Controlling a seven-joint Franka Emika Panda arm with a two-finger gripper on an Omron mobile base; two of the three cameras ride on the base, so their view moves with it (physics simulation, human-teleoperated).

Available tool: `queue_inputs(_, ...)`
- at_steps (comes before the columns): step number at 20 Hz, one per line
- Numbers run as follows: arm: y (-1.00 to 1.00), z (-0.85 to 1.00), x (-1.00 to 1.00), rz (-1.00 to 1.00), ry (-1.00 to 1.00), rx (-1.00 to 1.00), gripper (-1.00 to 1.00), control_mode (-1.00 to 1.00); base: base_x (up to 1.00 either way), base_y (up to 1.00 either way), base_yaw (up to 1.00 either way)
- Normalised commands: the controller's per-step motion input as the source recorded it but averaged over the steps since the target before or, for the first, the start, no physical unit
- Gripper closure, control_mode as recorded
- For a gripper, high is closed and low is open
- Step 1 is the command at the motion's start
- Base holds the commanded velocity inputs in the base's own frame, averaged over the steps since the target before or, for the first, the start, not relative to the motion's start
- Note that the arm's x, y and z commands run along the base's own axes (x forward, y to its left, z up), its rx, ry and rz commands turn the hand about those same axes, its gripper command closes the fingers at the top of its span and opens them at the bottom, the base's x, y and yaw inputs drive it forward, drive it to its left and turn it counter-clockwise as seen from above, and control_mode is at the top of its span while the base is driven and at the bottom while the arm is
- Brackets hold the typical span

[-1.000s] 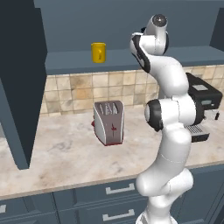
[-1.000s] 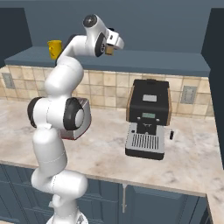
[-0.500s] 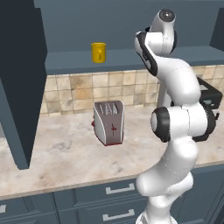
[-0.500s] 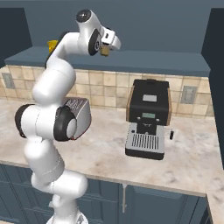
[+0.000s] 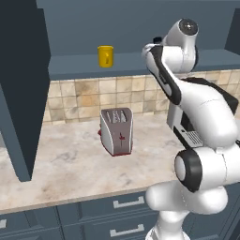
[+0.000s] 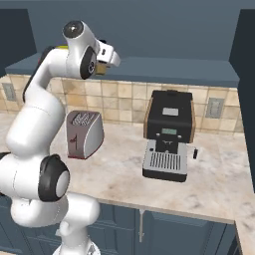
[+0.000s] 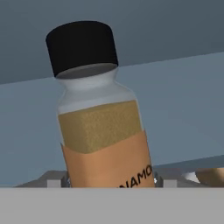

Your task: Take the cinnamon bottle from the cabinet and place it on the dining table, next to the plate with the cupcake. Then take the chocolate from the dining counter and place it on the cupcake plate.

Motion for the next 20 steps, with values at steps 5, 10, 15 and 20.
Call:
queue_inputs(5,0.22,0.0,-1.0,0.08,0.0,0.07,1.0,-1.0,0.0,0.0,0.0)
queue_inputs(10,0.06,-0.03,-1.0,0.05,0.0,0.12,1.0,-1.0,0.0,0.0,0.0)
queue_inputs(15,-0.02,-0.07,-1.0,0.08,-0.03,0.15,1.0,-1.0,0.0,0.0,0.0)
queue_inputs(20,-0.04,0.0,-1.0,0.27,-0.29,0.12,1.0,-1.0,0.0,0.0,0.0)
